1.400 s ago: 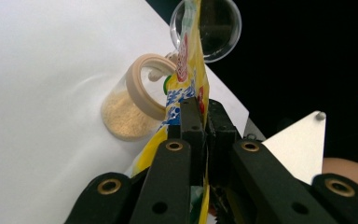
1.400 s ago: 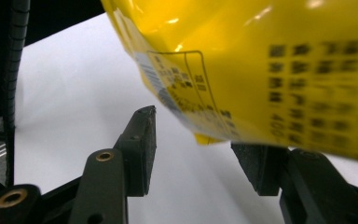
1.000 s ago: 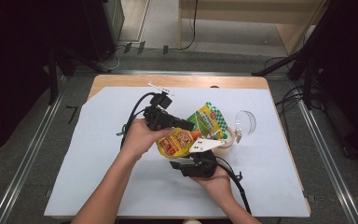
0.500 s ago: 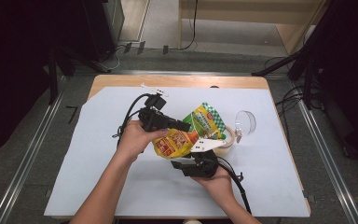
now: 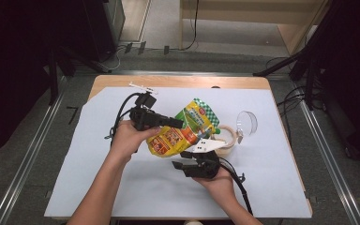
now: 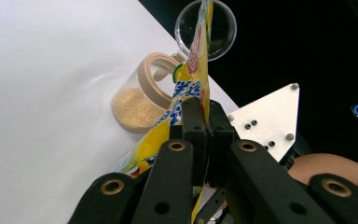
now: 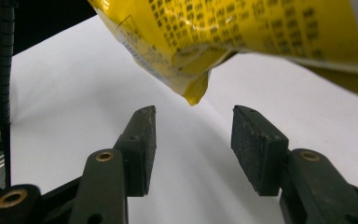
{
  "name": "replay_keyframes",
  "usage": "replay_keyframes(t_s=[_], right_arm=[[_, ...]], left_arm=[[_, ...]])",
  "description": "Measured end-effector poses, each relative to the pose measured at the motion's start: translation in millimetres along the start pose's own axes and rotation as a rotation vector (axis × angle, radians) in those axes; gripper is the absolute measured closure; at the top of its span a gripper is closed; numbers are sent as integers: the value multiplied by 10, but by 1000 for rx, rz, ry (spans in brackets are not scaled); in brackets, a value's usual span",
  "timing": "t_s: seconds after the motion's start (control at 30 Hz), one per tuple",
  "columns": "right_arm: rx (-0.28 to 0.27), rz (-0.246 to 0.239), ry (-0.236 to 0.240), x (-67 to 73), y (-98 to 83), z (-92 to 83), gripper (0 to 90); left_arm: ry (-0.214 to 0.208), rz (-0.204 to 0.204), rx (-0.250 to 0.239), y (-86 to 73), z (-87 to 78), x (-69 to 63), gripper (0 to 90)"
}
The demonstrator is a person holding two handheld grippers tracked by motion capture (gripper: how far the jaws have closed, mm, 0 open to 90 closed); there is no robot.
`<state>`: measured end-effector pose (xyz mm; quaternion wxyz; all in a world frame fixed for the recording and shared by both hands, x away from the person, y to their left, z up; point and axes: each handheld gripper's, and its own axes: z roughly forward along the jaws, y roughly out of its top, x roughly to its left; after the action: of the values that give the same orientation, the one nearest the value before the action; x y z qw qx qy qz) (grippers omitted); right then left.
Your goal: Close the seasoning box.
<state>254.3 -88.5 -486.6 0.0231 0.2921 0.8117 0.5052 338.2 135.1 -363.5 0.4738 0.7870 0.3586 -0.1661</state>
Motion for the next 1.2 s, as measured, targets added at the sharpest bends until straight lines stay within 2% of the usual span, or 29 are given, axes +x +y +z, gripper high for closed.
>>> replay_keyframes(t_s=[0.23,0.4,0.63,0.8,0.93,1.0,1.1,1.13,1.2], right_arm=[[-1,-10,3,25,0,-3,516],[6,-12,8,41,-9,6,516],[3,-9,1,37,-21,-25,516],[0,0,-7,27,-32,-51,516],[-5,-1,-14,22,-36,-68,516],[-6,0,-15,17,-36,-78,516],[-9,3,-12,10,-36,-80,516],[-6,5,-9,10,-36,-78,516],[-9,14,0,9,-34,-72,516]], left_arm=[[34,-24,-41,-5,-153,126,900],[54,-39,-81,6,-225,269,900],[107,-47,-110,1,-217,460,900],[123,-45,-139,-26,-212,574,900],[148,-43,-136,-65,-210,665,900],[162,-60,-134,-90,-201,713,900],[167,-81,-134,-156,-181,792,900],[154,-88,-158,-183,-193,812,900],[150,-89,-165,-209,-227,823,900]])
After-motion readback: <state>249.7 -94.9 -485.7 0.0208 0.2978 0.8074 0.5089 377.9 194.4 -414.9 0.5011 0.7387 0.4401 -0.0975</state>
